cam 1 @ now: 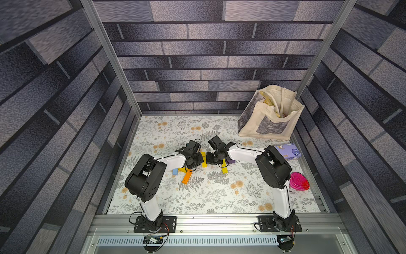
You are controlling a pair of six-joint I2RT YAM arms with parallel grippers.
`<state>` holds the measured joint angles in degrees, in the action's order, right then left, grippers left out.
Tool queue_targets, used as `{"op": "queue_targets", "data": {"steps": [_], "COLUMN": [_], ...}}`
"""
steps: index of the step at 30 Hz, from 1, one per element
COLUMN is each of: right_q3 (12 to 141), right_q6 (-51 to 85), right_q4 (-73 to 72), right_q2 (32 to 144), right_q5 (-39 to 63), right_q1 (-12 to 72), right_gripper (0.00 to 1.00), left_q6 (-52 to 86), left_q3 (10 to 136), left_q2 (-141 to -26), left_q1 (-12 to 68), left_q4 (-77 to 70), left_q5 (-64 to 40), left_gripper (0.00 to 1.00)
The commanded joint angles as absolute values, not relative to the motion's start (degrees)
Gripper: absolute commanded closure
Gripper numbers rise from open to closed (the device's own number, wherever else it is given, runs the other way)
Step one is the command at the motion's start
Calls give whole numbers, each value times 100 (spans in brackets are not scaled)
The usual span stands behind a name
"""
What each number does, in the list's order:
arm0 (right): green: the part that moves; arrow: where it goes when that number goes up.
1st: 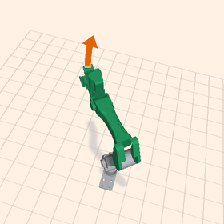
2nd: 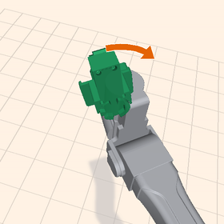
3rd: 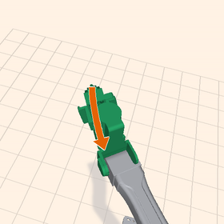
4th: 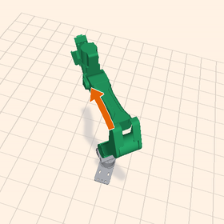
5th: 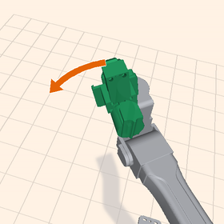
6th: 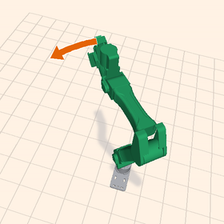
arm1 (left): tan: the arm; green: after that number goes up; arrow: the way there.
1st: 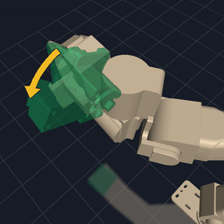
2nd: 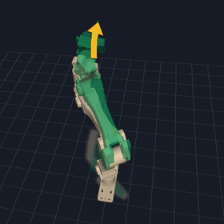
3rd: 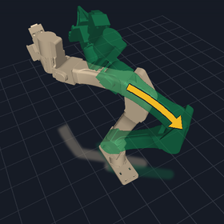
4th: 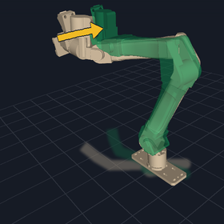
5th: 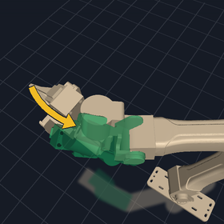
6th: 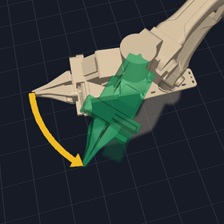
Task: Assemble the letter p with building blocks
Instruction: Assemble the building block at the center of the board.
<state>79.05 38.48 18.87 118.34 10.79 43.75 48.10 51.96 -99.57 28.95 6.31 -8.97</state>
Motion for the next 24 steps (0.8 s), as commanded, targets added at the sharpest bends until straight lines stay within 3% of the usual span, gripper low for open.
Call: {"op": "queue_targets", "data": {"steps": [1,24], "right_q3": [7886,8050], "right_q6": [3986,3984], "right_q4": [1999,2162], "right_q2": [12126,12331], "right_q5": [1033,1002], "right_q1": [4402,4289], "right_gripper": [100,100], "left_q6": [4767,4766], "left_q3": [5342,5168], "left_q2": [-10094,-10116], "left_q1": [2918,2804], "left_q4": [631,532], "left_q5": [-966,-1090], "left_gripper": [100,100]}}
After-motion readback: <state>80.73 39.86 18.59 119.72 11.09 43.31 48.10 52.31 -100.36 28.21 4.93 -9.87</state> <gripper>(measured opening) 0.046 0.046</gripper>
